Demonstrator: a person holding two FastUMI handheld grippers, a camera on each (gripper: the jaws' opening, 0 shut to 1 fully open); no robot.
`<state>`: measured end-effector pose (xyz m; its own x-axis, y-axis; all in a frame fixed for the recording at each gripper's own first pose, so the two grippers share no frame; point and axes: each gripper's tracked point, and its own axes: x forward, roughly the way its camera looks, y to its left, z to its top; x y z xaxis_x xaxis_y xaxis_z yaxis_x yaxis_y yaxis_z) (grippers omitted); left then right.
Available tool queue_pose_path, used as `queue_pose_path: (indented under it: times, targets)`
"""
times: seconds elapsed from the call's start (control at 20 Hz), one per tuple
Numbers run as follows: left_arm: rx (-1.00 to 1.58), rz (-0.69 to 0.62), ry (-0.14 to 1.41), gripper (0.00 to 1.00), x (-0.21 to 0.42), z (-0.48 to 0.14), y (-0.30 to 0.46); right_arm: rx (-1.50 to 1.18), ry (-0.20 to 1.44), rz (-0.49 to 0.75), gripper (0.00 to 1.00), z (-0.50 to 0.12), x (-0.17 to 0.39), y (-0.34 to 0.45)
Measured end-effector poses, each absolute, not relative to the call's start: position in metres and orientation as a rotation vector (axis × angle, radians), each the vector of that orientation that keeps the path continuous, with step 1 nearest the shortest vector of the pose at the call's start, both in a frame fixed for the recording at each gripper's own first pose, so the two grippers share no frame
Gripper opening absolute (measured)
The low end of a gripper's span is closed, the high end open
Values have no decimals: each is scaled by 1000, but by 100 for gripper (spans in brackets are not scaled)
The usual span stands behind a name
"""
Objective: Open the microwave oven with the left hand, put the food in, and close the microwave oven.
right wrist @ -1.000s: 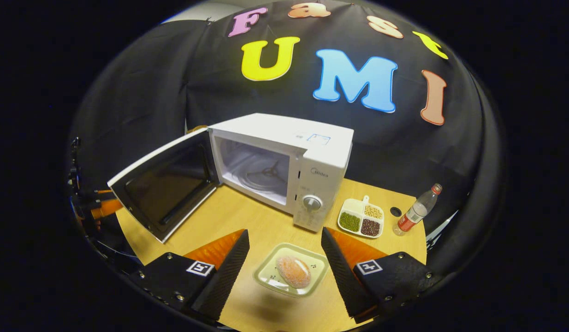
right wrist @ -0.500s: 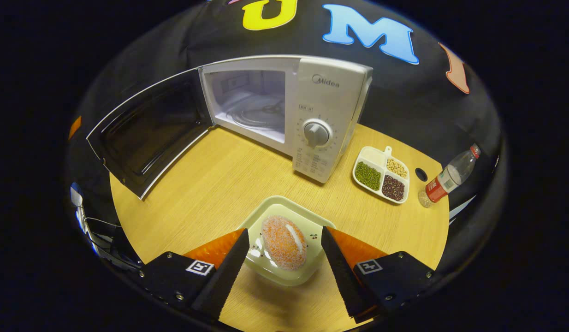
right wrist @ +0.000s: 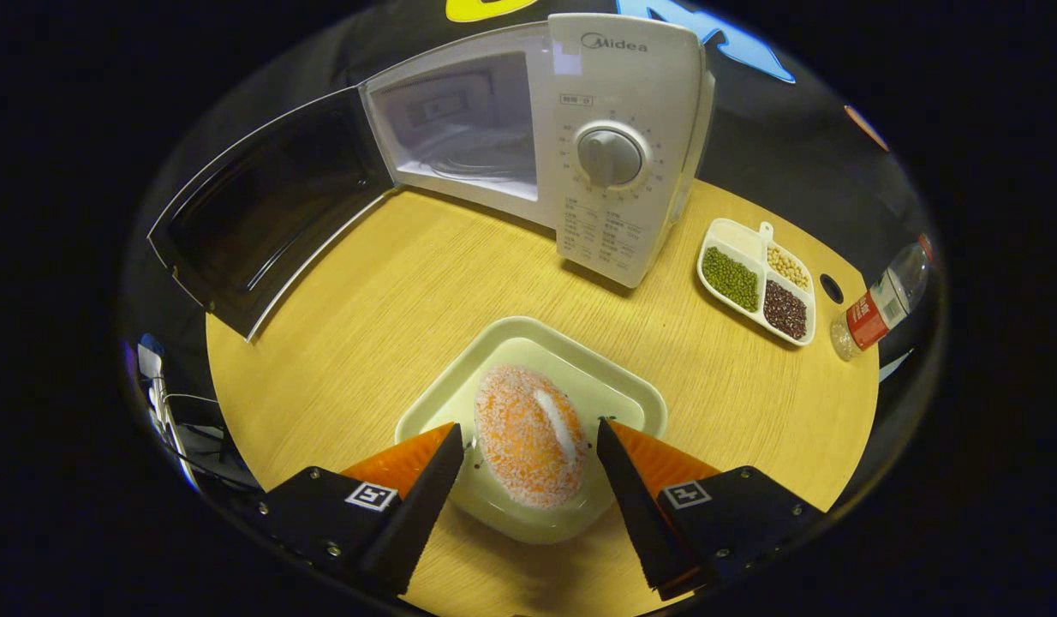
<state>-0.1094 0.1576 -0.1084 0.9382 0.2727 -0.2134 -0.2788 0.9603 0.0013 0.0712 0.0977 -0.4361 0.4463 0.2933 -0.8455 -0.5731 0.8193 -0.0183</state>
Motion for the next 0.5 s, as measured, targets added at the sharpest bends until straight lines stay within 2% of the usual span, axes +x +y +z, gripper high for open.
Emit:
queue_pose_path:
  times: [0.1,0.25,0.3,0.35,0.5]
  targets:
    - [-21,269,221,90,-105,-110,153,-307,980,550,95,-441,72,99]
    - [-1,258,209,89,-100,-104,151,-342,985,534,77,-441,72,98]
    - [-3,256,207,92,-99,-103,151,-373,977,524,74,-439,73,97]
    - [-7,253,202,94,-98,-103,152,-405,957,510,67,-434,74,96]
    - [-23,246,192,90,-95,-101,156,-498,841,510,67,-407,79,103]
